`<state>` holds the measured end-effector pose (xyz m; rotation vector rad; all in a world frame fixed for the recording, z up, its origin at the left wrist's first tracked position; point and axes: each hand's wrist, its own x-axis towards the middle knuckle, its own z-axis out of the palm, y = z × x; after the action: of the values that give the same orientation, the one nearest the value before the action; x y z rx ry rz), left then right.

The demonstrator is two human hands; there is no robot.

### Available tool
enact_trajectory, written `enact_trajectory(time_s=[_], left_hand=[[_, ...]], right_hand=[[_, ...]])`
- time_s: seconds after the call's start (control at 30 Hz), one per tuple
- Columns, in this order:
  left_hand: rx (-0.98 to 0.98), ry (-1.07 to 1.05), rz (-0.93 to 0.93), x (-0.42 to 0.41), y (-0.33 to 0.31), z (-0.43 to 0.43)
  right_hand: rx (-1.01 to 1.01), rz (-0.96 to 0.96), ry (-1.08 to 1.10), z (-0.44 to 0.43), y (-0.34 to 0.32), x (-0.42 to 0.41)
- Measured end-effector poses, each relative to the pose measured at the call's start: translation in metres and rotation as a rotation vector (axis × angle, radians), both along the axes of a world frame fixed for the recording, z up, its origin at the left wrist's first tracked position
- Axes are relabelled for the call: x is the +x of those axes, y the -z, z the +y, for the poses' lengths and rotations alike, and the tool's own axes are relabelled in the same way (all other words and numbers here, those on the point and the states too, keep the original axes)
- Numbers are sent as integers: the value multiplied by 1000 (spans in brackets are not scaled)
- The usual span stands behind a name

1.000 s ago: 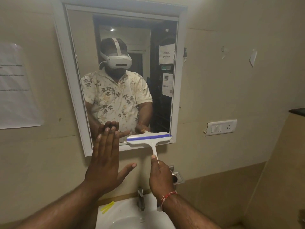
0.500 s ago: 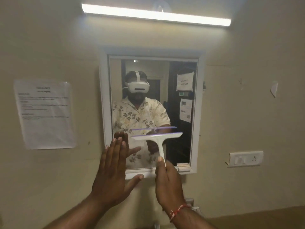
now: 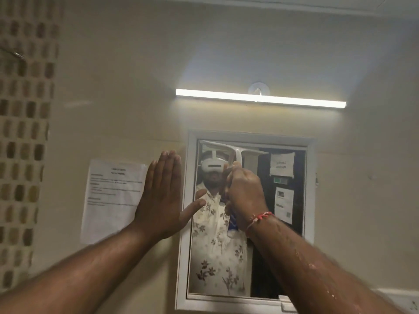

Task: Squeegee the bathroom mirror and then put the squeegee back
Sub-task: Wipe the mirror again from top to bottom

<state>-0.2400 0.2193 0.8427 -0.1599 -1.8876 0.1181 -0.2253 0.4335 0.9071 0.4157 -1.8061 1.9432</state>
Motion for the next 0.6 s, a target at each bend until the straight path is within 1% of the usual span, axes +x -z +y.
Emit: enact_trajectory(time_s=[0.07,0.23,0.6], left_hand=[[-11,-12,4,-2,-6,-3],[-38,18,30,-8,-4,-4],[-13,78,19,-16,-3,2]], right_hand=[[-12,-6,-8,-3,-4,-5],[90,44,56,-5,-2,-5],[184,82,149,-2,0,-6]])
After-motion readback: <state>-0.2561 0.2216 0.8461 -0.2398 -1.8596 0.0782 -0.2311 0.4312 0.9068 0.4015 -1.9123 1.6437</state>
